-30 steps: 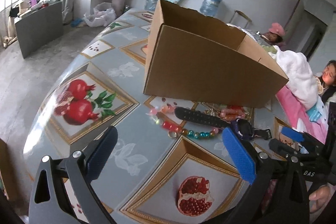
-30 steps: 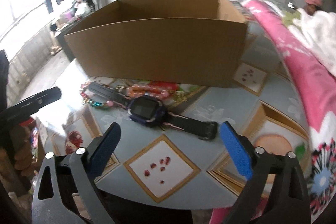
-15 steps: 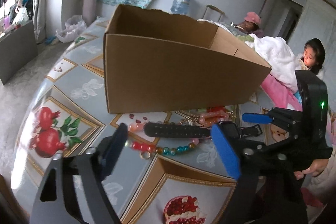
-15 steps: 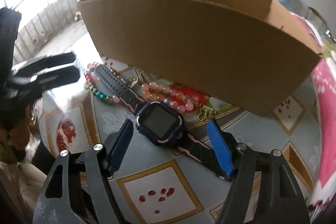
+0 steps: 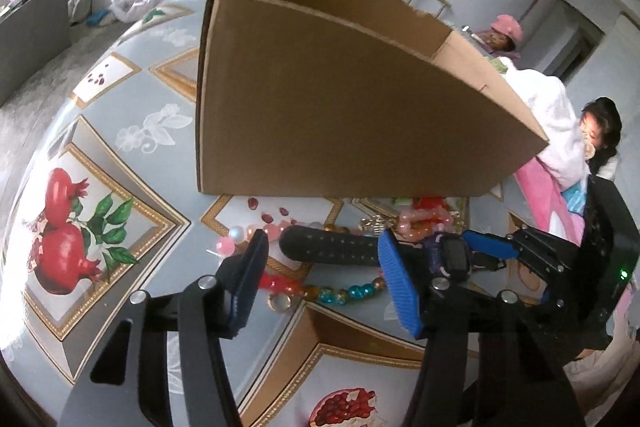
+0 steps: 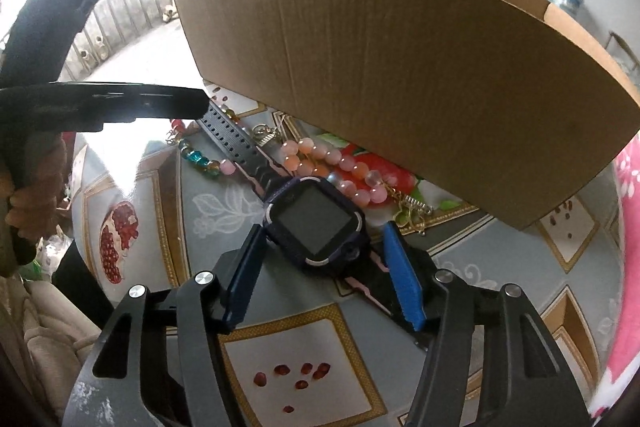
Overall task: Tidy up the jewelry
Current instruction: 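Move the right tool to the black smartwatch and close on its face, then lift the held smartwatch with the right tool and carry it over the box, then lower the smartwatch into the box and open the right tool, then move the right tool back to the beaded bracelets and close on one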
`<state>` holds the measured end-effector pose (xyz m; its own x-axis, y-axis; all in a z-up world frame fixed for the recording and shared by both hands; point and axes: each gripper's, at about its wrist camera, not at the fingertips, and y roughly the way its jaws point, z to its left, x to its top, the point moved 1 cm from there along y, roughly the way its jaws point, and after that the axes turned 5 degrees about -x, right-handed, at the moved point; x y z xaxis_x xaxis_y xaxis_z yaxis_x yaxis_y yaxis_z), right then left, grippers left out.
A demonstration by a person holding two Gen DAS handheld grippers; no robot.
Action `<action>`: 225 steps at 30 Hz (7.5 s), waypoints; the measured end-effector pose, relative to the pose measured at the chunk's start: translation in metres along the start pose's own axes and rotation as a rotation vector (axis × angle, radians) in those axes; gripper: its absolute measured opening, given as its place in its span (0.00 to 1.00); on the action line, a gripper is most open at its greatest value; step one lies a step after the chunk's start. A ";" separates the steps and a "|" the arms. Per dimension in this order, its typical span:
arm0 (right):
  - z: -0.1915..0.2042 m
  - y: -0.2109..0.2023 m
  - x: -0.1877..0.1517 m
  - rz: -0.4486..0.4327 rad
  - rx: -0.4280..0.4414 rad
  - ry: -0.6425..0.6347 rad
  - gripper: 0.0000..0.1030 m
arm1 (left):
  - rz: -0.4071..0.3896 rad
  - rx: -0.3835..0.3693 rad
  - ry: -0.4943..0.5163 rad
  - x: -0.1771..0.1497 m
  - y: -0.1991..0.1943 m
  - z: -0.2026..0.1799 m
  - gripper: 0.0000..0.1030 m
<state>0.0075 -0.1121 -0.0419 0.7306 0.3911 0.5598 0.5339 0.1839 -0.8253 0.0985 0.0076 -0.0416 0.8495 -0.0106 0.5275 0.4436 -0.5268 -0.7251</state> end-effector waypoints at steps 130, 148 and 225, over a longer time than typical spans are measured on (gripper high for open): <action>-0.117 0.131 0.175 0.490 0.224 0.077 0.26 | -0.375 0.091 -0.027 0.109 -0.084 0.003 0.43; -0.137 -0.009 0.162 0.082 0.070 0.297 0.34 | -0.307 0.079 -0.030 0.034 -0.100 0.009 0.48; -0.011 0.004 0.025 0.161 0.100 0.327 0.07 | 0.012 0.213 0.211 -0.015 0.016 -0.023 0.09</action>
<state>0.0332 -0.1115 -0.0303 0.9078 0.1165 0.4029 0.3685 0.2373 -0.8988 0.0868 -0.0208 -0.0508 0.7871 -0.2039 0.5822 0.5026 -0.3352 -0.7969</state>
